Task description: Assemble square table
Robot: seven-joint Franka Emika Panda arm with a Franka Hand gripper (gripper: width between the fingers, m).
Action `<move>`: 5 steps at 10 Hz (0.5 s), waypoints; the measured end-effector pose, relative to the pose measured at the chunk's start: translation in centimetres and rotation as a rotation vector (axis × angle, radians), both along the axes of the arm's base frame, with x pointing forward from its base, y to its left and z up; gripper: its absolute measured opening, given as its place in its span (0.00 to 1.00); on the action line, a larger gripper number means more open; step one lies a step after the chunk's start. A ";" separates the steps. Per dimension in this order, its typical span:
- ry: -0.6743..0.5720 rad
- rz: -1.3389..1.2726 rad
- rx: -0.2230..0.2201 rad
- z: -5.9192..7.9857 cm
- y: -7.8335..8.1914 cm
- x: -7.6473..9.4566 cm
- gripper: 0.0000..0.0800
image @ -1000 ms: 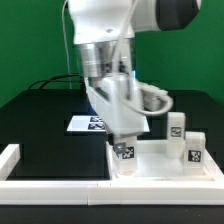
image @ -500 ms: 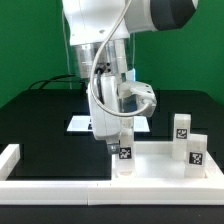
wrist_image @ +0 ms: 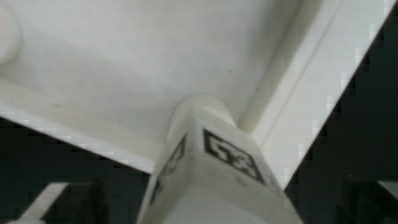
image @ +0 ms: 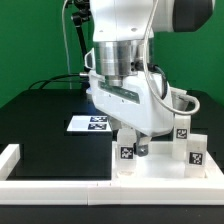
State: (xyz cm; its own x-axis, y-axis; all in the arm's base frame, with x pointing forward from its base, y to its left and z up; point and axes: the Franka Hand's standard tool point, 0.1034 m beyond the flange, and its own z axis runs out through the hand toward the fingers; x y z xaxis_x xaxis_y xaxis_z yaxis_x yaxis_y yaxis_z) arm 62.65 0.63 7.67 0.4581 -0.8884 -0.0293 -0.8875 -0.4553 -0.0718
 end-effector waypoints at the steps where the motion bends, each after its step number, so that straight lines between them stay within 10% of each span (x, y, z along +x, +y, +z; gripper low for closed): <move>1: -0.004 0.081 -0.006 0.0 0.0 0.0 0.81; 5: -0.042 0.600 -0.072 -0.1 0.1 0.2 0.81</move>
Offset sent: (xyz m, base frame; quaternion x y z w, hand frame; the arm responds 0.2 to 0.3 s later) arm 0.0021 0.0003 -0.0010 -0.0005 0.0410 -0.4026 0.9144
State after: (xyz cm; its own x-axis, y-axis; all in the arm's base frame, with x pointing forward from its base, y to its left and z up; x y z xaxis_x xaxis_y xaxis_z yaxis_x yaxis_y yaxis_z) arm 62.85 0.69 7.54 0.8792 -0.4738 0.0500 -0.4715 -0.8803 -0.0514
